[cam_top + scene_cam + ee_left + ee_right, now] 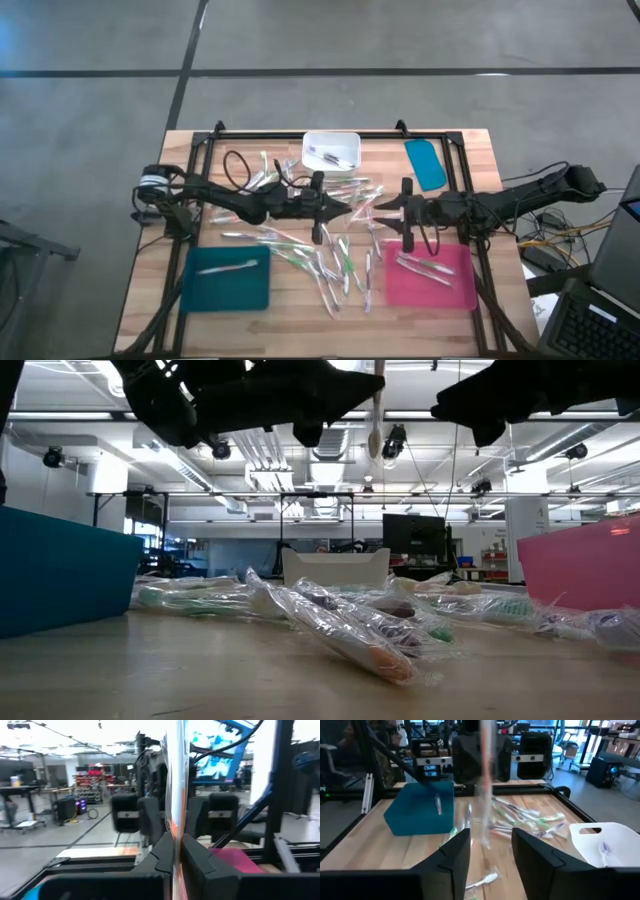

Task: Pick & Place Toothbrushes
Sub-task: Put the orange toothbrush into the blue bin

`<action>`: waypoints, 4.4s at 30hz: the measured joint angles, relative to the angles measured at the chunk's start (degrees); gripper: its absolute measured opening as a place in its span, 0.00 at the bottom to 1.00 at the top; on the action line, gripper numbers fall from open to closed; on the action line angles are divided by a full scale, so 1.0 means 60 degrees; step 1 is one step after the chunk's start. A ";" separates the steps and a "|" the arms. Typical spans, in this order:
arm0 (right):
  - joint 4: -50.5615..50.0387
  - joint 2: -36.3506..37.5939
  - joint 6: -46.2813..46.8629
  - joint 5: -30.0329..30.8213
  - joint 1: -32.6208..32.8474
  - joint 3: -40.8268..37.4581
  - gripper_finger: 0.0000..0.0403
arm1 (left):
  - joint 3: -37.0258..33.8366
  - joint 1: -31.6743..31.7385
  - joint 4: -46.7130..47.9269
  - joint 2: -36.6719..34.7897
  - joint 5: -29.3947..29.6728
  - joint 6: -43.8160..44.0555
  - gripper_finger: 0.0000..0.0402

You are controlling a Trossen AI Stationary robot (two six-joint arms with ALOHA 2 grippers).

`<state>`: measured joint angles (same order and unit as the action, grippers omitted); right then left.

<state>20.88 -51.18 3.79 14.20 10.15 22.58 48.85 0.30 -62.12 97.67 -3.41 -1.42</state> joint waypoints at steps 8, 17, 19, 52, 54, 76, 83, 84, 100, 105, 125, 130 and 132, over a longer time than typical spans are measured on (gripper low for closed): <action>0.1359 -0.0701 -0.0015 -0.0421 -0.0003 -0.0094 0.41 | 0.0031 -0.0041 -0.0006 0.0000 -0.0272 -0.0048 0.05; 0.2931 -0.2836 -0.0748 -0.0384 -0.0007 0.0657 0.44 | 0.0031 -0.0052 0.0031 0.0000 -0.0295 -0.0180 0.05; 0.2931 -0.3142 -0.0785 -0.0375 -0.0007 0.0891 0.45 | 0.0031 -0.0052 0.0033 0.0000 -0.0352 -0.0183 0.05; 0.2001 -0.3752 -0.1001 -0.0357 -0.0003 0.1670 0.04 | 0.0031 -0.0070 0.0161 -0.0130 -0.1439 0.0607 0.18; 0.1464 -0.3349 -0.0906 -0.0360 -0.0003 0.1670 0.04 | 0.0032 -0.0070 0.0295 -0.0281 -0.1500 0.0620 0.22; -1.1795 -0.2138 0.2704 -0.2445 0.0023 0.6021 0.03 | 0.0441 -0.0077 0.4894 -0.1337 -0.1591 -0.0005 0.38; -1.3024 -0.3846 0.2607 -0.3228 0.0019 0.7005 0.03 | 0.1233 -0.0152 0.7400 -0.1330 -0.1583 -0.0103 0.41; -1.3242 -0.4106 0.2587 -0.3235 0.0019 0.7142 0.03 | 0.1343 -0.0173 0.7664 -0.1330 -0.1583 -0.0182 0.41; -1.3791 -0.6723 0.1667 -0.3945 0.0059 0.8431 0.03 | 0.2438 -0.0485 1.0339 -0.1319 -0.1594 -0.1068 0.41; -1.3766 -0.7156 0.1508 -0.3872 0.0055 0.8772 0.03 | 0.2751 -0.0711 1.0690 -0.1298 -0.1594 -0.1112 0.41; -1.3300 -0.7373 0.1019 -0.3333 0.0048 0.9429 0.03 | 0.2763 -0.0981 1.1453 -0.1282 -0.0418 -0.0936 0.41; -1.3153 -0.7373 0.1009 -0.3333 0.0052 0.9429 0.03 | 0.2763 -0.0993 1.1447 -0.1282 -0.0425 -0.0915 0.41; -1.3149 -0.7369 0.1005 -0.3282 0.0048 0.9429 0.03 | 0.2763 -0.1010 1.1421 -0.1282 -0.0429 -0.0912 0.40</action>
<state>-58.02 -95.39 9.82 -5.50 10.44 79.15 65.43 -5.76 6.41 89.97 -5.98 -6.90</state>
